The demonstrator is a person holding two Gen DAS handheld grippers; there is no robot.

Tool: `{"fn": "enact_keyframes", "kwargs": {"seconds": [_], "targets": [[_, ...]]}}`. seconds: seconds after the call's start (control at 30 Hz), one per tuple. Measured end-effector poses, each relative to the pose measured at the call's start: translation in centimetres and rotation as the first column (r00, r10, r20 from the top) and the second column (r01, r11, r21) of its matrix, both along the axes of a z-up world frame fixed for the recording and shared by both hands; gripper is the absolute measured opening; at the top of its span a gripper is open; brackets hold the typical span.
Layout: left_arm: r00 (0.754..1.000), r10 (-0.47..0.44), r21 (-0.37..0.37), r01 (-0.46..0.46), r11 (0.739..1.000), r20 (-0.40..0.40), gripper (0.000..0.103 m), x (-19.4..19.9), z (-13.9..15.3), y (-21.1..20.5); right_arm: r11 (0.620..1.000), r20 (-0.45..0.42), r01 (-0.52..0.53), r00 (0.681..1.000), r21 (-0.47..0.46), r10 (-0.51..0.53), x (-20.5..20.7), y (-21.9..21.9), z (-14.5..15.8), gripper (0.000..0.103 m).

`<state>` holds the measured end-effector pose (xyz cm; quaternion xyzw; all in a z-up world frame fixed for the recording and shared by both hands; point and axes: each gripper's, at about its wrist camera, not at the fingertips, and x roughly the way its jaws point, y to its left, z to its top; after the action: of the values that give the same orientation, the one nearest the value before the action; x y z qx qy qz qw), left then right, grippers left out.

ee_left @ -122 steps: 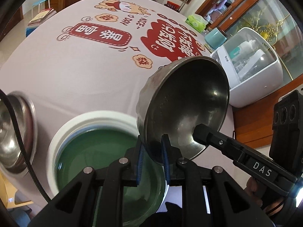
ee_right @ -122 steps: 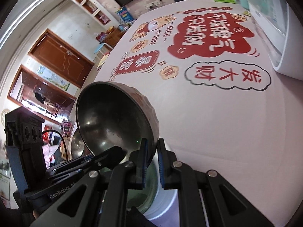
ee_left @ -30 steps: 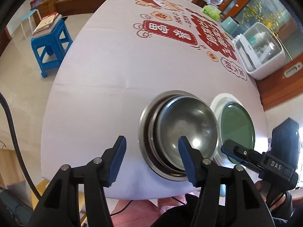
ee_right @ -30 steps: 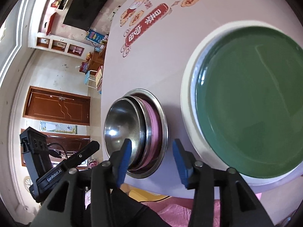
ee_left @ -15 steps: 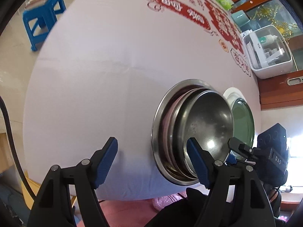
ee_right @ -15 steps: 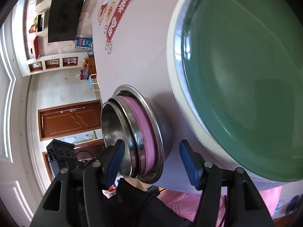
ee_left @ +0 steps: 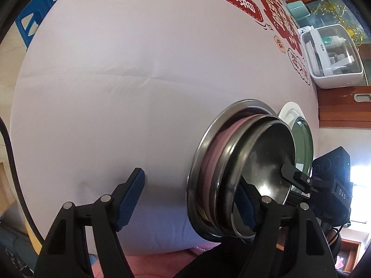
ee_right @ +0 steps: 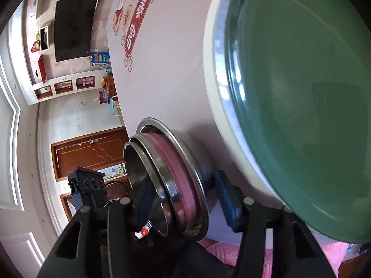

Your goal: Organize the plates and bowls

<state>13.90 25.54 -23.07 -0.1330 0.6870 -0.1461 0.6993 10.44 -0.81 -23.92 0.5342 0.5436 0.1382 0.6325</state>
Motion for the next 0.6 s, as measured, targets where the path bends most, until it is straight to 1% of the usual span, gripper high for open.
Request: {"fn": "enact_keyframes", "kwargs": {"seconds": [0.07, 0.17, 0.4, 0.53, 0.6], "targets": [[1.0, -0.005, -0.003, 0.005, 1.0, -0.013, 0.066, 0.2, -0.3, -0.1, 1.0, -0.007, 0.003, 1.0, 0.01, -0.003, 0.1, 0.0, -0.2, 0.051], [0.999, -0.01, -0.034, 0.009, 0.999, -0.032, 0.06, 0.7, -0.7, -0.5, 1.0, -0.013, 0.007, 1.0, 0.021, -0.007, 0.0, -0.2, -0.3, 0.051], [0.998, -0.057, -0.062, 0.055, 0.997, -0.03, 0.042, 1.2, -0.5, -1.7, 1.0, -0.019, 0.013, 1.0, 0.026, -0.012, -0.2, -0.4, -0.3, 0.048], [0.996, -0.081, -0.074, 0.078, 0.994, -0.033, 0.037, 1.6, -0.6, -2.9, 1.0, -0.015, 0.013, 1.0, 0.019, -0.013, -0.6, -0.7, -0.2, 0.045], [0.996, -0.087, -0.07, 0.084, 0.994, -0.032, 0.038, 1.6, -0.6, -3.1, 1.0, -0.013, 0.011, 1.0, 0.012, -0.011, -0.6, -0.7, 0.0, 0.043]]}}
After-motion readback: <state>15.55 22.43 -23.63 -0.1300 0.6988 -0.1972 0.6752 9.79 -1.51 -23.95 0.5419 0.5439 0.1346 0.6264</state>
